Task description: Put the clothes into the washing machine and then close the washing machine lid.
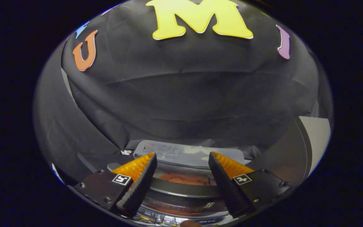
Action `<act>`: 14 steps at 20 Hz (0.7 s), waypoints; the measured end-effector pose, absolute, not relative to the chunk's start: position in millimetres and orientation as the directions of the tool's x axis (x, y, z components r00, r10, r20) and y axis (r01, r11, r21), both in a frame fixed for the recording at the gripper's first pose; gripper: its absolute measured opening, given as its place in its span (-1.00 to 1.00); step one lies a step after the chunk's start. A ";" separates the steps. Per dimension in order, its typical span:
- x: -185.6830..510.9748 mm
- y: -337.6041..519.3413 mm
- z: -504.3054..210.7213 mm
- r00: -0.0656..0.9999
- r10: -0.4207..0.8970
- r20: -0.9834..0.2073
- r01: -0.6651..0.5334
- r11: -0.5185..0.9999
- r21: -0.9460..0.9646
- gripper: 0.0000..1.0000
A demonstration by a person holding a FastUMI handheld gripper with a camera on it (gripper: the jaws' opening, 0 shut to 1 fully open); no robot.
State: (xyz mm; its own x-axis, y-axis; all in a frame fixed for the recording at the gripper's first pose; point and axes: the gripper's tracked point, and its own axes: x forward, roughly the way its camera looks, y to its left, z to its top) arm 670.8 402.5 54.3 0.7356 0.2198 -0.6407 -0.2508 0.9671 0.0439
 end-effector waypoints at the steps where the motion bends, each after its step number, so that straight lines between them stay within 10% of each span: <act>1: 670.5 403.5 54.9 0.727 0.226 -0.649 -0.254 0.966 0.051 1.00; 14: 669.0 404.5 49.0 0.709 0.237 -0.665 -0.308 0.951 0.010 1.00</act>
